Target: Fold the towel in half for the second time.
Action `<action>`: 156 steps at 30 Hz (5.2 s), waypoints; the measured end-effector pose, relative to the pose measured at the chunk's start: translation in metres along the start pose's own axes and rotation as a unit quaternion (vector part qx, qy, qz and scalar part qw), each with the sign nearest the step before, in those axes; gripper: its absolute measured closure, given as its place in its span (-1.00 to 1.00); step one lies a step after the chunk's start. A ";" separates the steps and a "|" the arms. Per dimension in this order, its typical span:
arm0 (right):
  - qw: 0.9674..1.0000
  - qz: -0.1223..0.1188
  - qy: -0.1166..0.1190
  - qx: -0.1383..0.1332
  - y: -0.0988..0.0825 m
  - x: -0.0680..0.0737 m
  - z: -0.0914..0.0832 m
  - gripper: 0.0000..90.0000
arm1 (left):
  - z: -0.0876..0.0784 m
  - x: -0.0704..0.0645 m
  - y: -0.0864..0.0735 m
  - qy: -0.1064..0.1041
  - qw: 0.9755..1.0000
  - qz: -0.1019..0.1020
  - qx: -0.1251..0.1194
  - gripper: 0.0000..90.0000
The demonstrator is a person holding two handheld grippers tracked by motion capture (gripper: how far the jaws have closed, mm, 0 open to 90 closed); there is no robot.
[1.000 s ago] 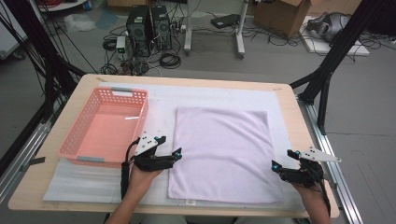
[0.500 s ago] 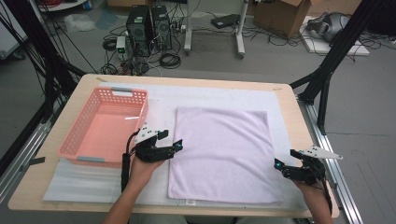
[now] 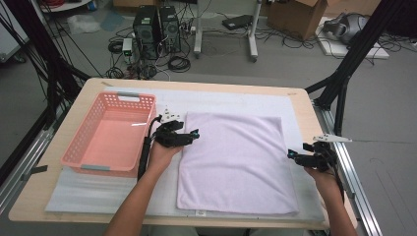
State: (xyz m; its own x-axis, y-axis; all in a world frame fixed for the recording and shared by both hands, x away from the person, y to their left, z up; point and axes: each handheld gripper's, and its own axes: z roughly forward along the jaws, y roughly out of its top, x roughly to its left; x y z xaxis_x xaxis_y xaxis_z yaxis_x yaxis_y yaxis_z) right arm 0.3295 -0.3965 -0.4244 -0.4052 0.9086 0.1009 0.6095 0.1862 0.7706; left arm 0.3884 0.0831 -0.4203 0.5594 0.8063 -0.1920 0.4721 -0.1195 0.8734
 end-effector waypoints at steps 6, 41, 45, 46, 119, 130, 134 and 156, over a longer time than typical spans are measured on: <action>1.000 0.010 -0.001 0.012 0.017 -0.009 0.018 -0.16 | 0.024 0.016 -0.004 0.022 0.999 -0.023 0.023 -0.25; 0.995 0.093 -0.004 -0.032 0.046 -0.019 0.048 0.95 | 0.024 0.026 0.017 0.020 0.996 -0.087 0.024 0.89; 0.995 0.091 0.008 -0.050 0.047 -0.016 0.036 0.95 | 0.014 0.024 0.021 0.012 0.997 -0.079 0.020 0.89; 0.994 0.091 0.011 -0.055 0.047 -0.015 0.033 0.95 | 0.010 0.022 0.022 0.011 0.997 -0.076 0.017 0.89; 0.997 0.008 0.071 -0.042 -0.014 0.040 -0.042 0.87 | -0.074 -0.029 -0.052 -0.104 0.994 -0.011 0.001 0.77; 0.995 -0.008 0.077 -0.063 -0.052 0.059 -0.071 0.86 | -0.101 -0.050 -0.081 -0.114 0.993 -0.006 -0.008 0.75; 0.995 -0.012 0.080 -0.062 -0.063 0.065 -0.081 0.86 | -0.112 -0.057 -0.090 -0.113 0.994 -0.008 -0.007 0.75; 0.997 0.038 0.070 0.007 -0.094 0.072 -0.096 0.39 | -0.132 -0.075 -0.116 -0.093 0.992 -0.063 0.058 0.24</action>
State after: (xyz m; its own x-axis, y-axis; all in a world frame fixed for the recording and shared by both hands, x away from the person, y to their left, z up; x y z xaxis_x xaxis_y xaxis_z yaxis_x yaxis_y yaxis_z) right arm 0.1776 -0.3841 -0.4294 -0.4483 0.8595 0.2457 0.6509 0.1254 0.7488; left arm 0.2021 0.1132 -0.4488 0.6024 0.6996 -0.3843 0.6152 -0.1002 0.7820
